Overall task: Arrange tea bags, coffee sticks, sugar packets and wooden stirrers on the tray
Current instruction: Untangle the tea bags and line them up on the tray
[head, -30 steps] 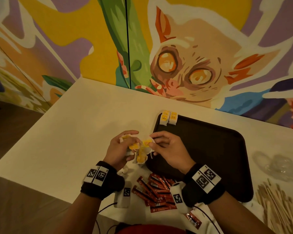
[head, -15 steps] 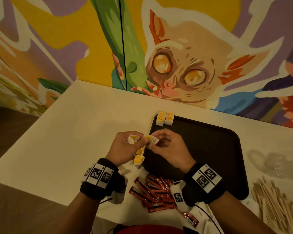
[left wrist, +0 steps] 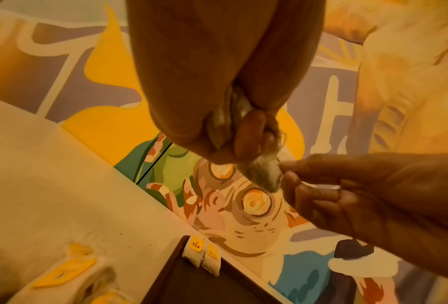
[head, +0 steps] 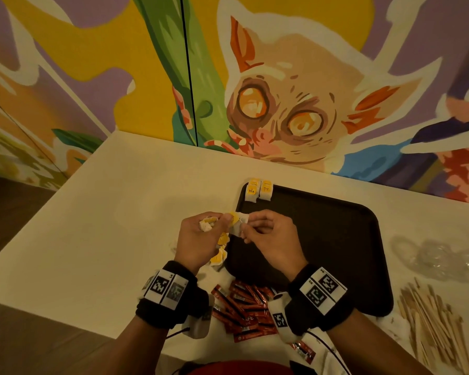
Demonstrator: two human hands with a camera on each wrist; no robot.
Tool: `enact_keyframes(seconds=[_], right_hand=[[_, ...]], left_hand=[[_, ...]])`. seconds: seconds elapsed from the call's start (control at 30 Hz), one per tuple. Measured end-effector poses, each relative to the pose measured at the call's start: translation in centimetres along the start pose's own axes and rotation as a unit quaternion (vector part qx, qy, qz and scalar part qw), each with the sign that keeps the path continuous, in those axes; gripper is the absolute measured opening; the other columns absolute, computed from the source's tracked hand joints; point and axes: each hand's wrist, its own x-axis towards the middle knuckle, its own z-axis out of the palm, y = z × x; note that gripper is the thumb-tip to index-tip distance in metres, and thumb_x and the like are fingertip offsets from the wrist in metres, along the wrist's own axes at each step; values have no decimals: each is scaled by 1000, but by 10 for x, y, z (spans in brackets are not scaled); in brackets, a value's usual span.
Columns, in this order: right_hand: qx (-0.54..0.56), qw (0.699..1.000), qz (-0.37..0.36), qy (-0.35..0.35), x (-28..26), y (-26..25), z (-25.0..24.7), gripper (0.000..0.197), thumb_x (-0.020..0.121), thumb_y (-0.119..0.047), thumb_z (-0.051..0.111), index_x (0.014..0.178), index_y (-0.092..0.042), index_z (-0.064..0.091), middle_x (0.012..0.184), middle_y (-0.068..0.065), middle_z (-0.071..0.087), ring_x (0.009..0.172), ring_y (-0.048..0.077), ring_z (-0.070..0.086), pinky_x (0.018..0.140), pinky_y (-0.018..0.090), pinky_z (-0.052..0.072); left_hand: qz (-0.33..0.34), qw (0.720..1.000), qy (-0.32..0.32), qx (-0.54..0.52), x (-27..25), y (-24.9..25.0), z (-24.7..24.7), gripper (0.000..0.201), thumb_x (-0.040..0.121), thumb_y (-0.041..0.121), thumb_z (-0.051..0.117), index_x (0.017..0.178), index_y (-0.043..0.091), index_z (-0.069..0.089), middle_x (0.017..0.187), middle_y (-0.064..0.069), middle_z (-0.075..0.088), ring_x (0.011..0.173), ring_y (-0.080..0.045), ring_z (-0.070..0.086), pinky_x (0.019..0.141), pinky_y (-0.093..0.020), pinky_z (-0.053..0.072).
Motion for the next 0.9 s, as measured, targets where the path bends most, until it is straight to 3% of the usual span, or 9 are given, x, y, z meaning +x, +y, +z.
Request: enact_keyframes(seconds=[0.07,0.13,0.27,0.4,0.53,0.63,0.7,0.83,0.9], right_hand=[[-11,1000,0,-2,-1,-1,-3,12,84,-9,75,95,-13,72,83,1,73,71,12,72,67,22,58],[-33,999,-5,-6,-2,-4,-7,11,85,-11,75,95,-14,74,82,-1,73,73,10,72,67,22,59],[-134,989,-59,-25,-3,-13,-14,15,85,-14,74,98,-23,74,87,-11,71,82,-1,67,75,14,55],[-175,972,-146,-57,-5,-30,-18,18,90,-12,69,105,-20,72,95,-10,69,88,3,64,78,20,55],[-186,959,-206,-58,2,-43,-23,16,92,-12,67,105,-18,73,101,-8,69,91,5,63,79,23,55],[-155,963,-215,-41,10,-50,-27,15,91,-10,67,101,-19,73,99,-9,70,92,6,64,79,28,54],[-135,966,-219,-37,14,-53,-27,15,90,-8,68,98,-20,73,98,-10,70,93,8,64,79,34,55],[-78,978,-190,-40,21,-49,-25,19,89,-7,68,94,-25,72,95,-12,71,93,12,66,82,45,56],[-46,983,-172,-43,24,-43,-23,19,88,-6,69,93,-24,72,96,-7,72,93,15,68,86,47,56]], left_hand=[[27,999,20,31,1,-2,-1,12,82,29,75,77,18,75,73,-20,68,59,-30,58,53,-46,49],[55,996,39,65,2,-3,-2,9,80,28,77,75,22,74,69,-5,71,60,-19,63,54,-44,52],[92,988,56,111,3,-5,-4,10,80,29,77,74,30,69,73,12,69,58,3,61,60,-21,48],[111,983,31,145,5,-7,-6,6,81,26,75,84,22,72,82,16,68,77,12,62,70,-3,44],[111,983,-26,140,4,-6,-9,8,83,29,73,87,21,74,83,16,72,78,6,64,69,-10,45],[114,986,-75,98,-2,1,-9,4,85,21,71,85,23,75,78,16,73,72,2,65,63,-13,47],[102,988,-106,57,-7,6,-7,8,86,17,70,84,21,76,73,7,72,63,-9,62,53,-23,47],[92,983,-153,-41,-14,17,-7,13,88,8,63,83,11,74,63,4,63,48,-14,46,42,-23,29],[88,982,-157,-61,-15,22,-6,17,87,12,63,78,17,76,62,3,62,48,-15,45,45,-25,28]])
